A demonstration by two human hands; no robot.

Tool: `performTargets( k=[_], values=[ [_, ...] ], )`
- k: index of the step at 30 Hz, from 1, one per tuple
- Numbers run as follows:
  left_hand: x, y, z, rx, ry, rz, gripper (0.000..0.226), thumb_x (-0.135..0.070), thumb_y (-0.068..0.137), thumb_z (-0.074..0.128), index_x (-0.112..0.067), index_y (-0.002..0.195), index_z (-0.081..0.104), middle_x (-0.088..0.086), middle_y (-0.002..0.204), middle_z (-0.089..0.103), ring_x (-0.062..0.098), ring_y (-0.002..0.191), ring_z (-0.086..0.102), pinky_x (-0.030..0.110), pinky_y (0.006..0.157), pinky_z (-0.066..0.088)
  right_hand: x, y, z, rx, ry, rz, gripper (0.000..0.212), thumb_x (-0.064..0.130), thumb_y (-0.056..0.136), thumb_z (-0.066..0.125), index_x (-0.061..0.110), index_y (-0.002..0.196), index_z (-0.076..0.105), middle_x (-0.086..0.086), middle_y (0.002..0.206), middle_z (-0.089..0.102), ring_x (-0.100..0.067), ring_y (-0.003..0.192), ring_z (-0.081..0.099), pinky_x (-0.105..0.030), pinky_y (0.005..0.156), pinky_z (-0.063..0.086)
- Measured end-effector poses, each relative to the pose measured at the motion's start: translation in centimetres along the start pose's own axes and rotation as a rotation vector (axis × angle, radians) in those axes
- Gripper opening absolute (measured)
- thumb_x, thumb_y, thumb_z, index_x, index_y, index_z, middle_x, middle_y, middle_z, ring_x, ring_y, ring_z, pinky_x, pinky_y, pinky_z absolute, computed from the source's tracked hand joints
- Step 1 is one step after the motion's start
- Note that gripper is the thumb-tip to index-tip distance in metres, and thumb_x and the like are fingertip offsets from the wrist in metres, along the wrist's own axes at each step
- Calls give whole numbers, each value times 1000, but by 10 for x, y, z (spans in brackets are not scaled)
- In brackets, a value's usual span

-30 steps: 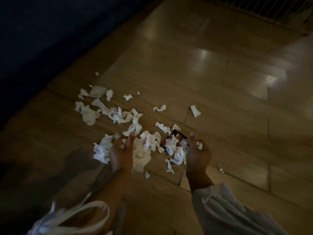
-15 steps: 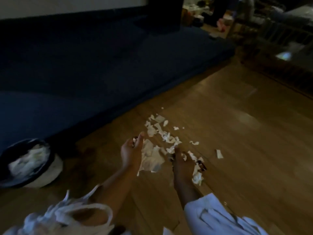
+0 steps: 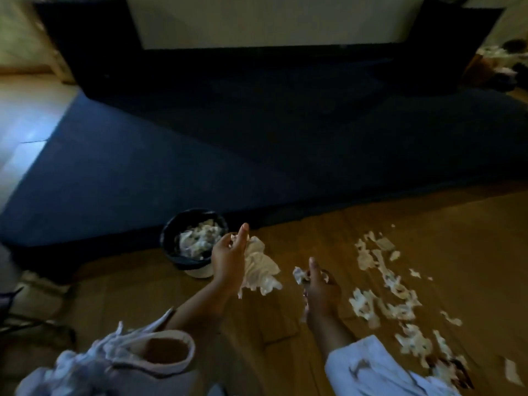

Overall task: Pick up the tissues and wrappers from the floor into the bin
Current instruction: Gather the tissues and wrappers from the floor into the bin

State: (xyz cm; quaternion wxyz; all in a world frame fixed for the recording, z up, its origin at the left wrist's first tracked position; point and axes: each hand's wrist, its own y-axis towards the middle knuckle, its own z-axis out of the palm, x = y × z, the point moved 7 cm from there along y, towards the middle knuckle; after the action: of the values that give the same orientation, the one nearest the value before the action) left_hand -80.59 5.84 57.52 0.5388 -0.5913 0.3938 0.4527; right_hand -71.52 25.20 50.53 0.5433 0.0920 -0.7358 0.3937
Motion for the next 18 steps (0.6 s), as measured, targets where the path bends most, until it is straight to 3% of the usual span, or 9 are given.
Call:
performTargets(
  k=[3,8,12,18],
  values=[
    [-8,41,-55,-63,-38,-22,30,-37,87,59,-13,70,56,7,64,51,21,60,48,32,56,40,4,-2,70,36,-15,36,38,42,84,60,5,85,62,-8,72,58,-15,59,51,-25,56,39],
    [-10,102,-112,-187,-31,-54,35,-42,85,60,-15,63,54,8,63,54,21,61,51,35,61,42,11,4,160,119,-59,78,32,43,86,57,12,79,58,-4,74,58,-13,62,53,-22,54,40],
    [-3,153,-132,-269,-68,-89,35,-39,86,59,-13,64,54,4,59,50,15,56,45,29,54,36,15,24,218,184,-86,106,50,47,85,58,3,109,59,-13,94,64,-20,81,58,-22,58,41],
    [3,239,-143,-400,-94,-107,34,-35,88,58,-14,62,51,1,57,46,12,54,41,26,51,33,17,80,302,299,-171,123,29,42,86,58,16,74,59,-3,68,59,-13,57,50,-22,50,37]
  ],
)
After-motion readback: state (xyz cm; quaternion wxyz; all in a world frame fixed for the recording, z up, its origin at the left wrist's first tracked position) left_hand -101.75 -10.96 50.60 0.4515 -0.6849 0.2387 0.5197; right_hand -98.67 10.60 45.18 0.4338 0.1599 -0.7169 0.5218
